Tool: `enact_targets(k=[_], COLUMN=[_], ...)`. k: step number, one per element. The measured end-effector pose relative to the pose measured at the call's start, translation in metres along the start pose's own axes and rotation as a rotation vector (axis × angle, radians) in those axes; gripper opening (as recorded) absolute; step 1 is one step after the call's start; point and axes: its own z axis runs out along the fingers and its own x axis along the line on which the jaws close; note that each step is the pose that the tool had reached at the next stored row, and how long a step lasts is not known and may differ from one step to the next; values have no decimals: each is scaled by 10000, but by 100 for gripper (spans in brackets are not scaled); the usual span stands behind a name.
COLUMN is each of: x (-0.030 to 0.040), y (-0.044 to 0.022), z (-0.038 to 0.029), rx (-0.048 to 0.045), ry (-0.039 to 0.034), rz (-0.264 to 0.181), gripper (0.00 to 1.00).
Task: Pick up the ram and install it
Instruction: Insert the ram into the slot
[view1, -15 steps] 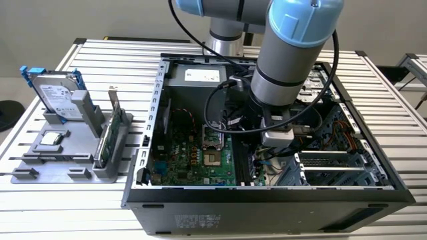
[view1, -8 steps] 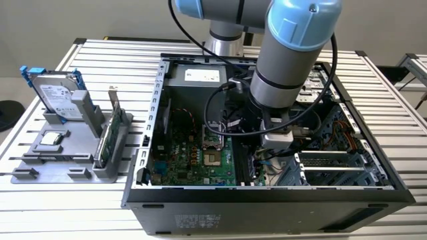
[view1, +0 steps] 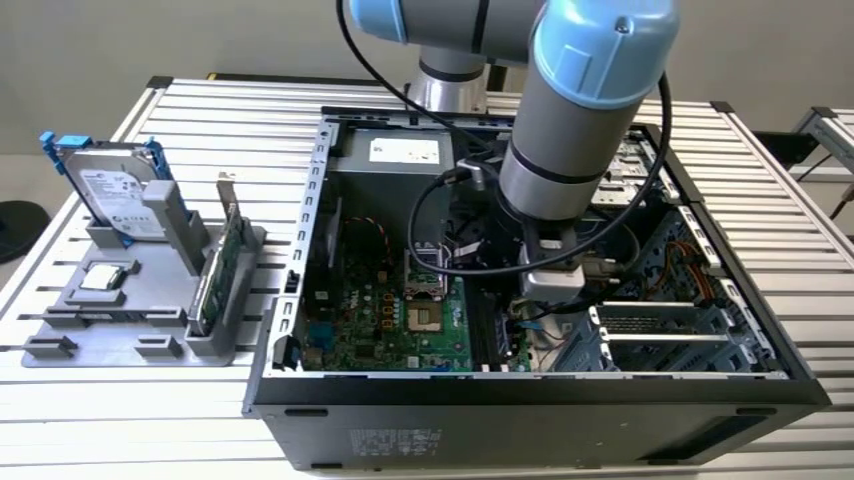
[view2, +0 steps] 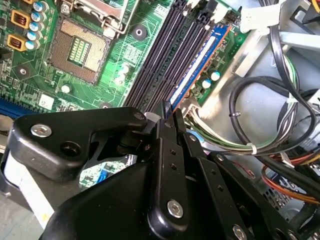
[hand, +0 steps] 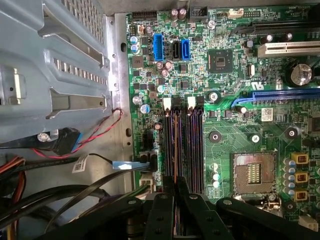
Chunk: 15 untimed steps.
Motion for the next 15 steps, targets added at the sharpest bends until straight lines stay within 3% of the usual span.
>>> enact_targets(k=[15], x=[-2], y=[0], z=[29], rx=[1], ry=[0], rz=[-1], gripper=[0])
